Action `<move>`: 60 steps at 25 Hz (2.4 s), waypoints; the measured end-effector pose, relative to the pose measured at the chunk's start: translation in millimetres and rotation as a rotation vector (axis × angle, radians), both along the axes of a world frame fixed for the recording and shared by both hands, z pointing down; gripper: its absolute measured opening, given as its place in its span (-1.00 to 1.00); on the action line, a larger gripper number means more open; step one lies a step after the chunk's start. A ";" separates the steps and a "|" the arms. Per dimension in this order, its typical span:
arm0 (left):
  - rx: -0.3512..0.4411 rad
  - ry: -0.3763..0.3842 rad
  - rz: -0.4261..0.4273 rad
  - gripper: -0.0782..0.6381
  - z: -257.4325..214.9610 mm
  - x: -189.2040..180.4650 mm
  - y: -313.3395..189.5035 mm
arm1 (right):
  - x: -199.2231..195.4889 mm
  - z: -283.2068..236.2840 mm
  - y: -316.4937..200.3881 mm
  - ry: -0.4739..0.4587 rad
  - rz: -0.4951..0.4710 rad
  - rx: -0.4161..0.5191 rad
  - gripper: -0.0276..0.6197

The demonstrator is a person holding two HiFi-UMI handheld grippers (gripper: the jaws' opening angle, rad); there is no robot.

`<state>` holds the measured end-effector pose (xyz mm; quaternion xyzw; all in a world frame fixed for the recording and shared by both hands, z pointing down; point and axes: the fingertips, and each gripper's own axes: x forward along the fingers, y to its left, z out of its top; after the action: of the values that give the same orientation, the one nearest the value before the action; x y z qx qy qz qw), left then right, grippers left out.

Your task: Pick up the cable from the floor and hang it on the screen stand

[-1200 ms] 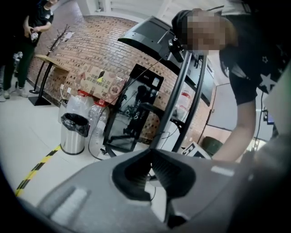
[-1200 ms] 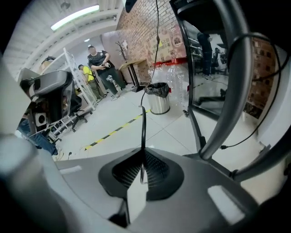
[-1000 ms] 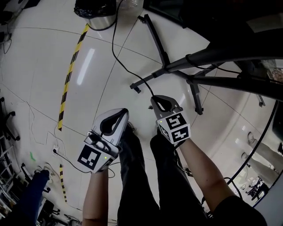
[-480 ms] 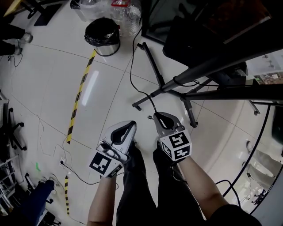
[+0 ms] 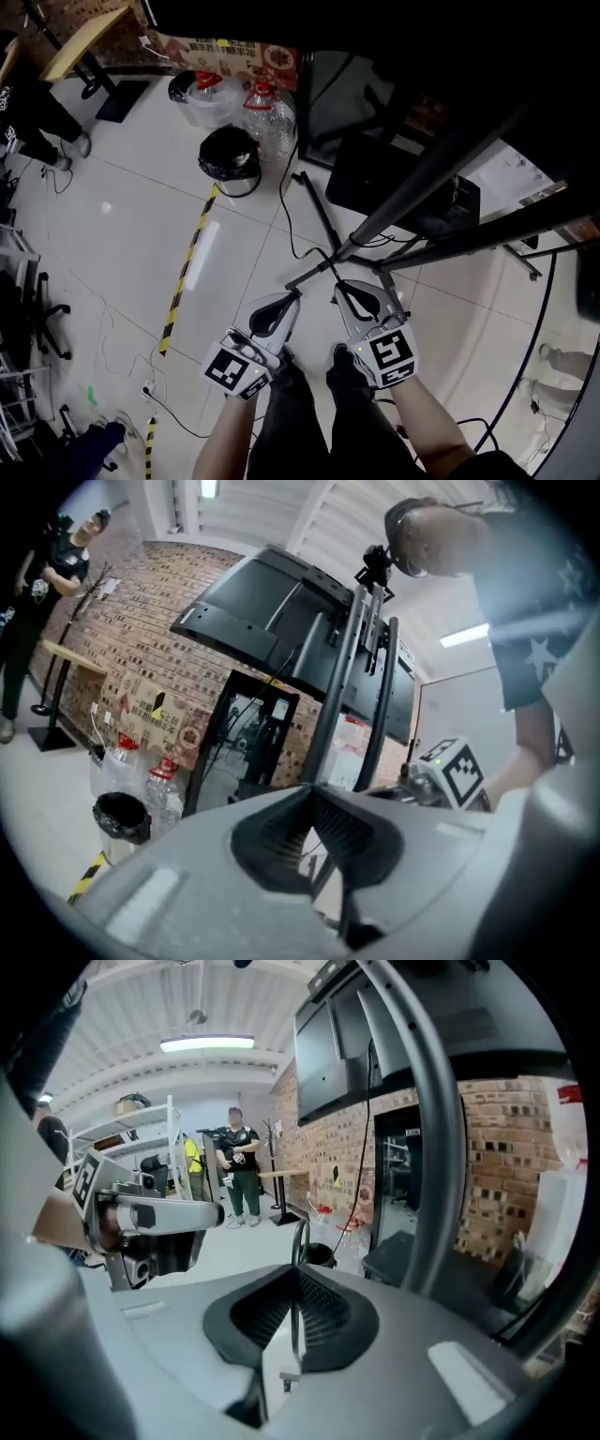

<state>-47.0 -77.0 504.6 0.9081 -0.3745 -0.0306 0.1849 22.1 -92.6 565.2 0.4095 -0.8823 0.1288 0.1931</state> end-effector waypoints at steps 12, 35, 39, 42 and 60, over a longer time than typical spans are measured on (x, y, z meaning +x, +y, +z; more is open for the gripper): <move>0.056 0.032 0.039 -0.78 -103.4 23.2 -17.5 | 21.0 -130.6 -24.1 -0.020 0.020 0.157 -0.86; 0.295 -0.016 0.168 -0.78 -300.7 70.3 -53.1 | 50.1 -372.9 -54.7 -0.097 -0.047 0.454 -0.86; 0.383 -0.073 0.172 -0.78 -345.5 75.5 -72.5 | 57.2 -431.7 -69.1 -0.064 -0.053 0.554 -0.86; 0.436 -0.083 0.188 -0.78 -379.5 81.6 -84.2 | 62.2 -472.9 -79.6 -0.031 -0.048 0.626 -0.86; 0.651 -0.091 0.186 -0.78 -524.2 104.2 -129.1 | 84.8 -623.7 -114.6 0.078 0.015 0.806 -0.86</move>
<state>57.2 -206.1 -19.6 0.9501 -0.2686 -0.0912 -0.1296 106.9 -207.3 -58.5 0.4635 -0.8511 -0.2414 0.0494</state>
